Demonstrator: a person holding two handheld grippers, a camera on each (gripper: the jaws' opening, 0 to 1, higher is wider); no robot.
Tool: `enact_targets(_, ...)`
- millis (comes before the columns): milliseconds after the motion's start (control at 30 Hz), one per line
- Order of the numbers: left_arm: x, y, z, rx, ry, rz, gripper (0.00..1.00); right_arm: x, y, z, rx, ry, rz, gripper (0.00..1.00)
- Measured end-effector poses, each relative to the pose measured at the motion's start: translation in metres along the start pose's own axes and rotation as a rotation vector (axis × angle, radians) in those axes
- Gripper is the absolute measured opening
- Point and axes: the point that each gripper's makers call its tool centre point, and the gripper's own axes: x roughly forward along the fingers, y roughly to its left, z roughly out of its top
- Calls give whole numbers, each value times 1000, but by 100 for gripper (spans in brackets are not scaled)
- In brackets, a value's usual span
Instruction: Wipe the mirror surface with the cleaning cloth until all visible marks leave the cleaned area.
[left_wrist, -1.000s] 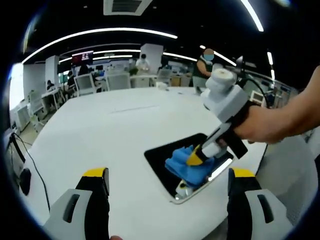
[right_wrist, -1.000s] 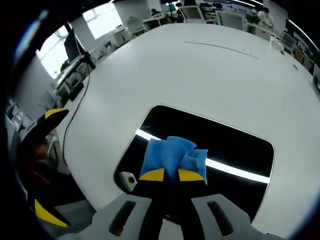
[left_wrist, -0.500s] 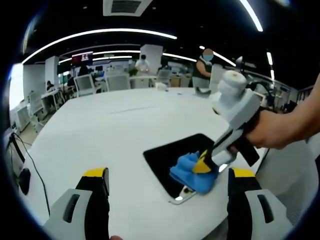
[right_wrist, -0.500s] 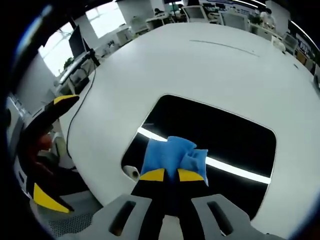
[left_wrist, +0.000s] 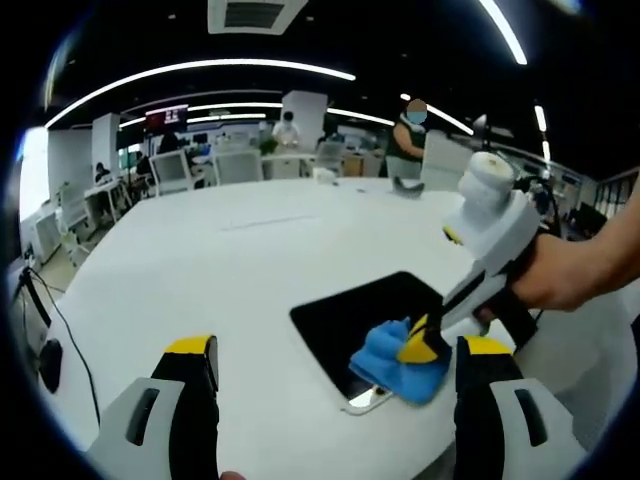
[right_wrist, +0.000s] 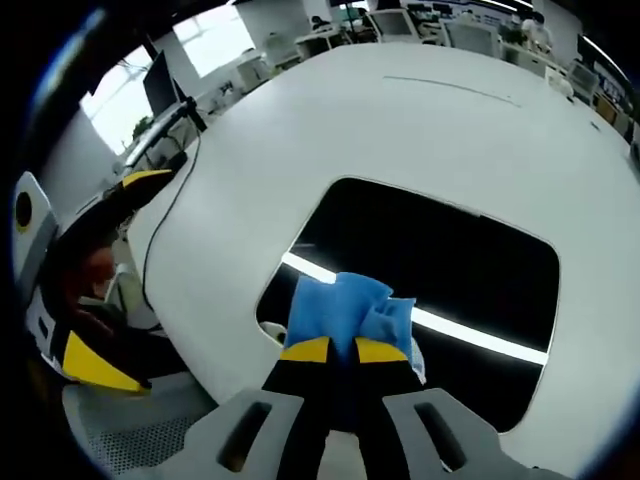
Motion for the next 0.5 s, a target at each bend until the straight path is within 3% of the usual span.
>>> enact_targets(500, 5, 2, 4, -6, -9, 4, 99, -1, 3, -3, -7, -1, 18, 2)
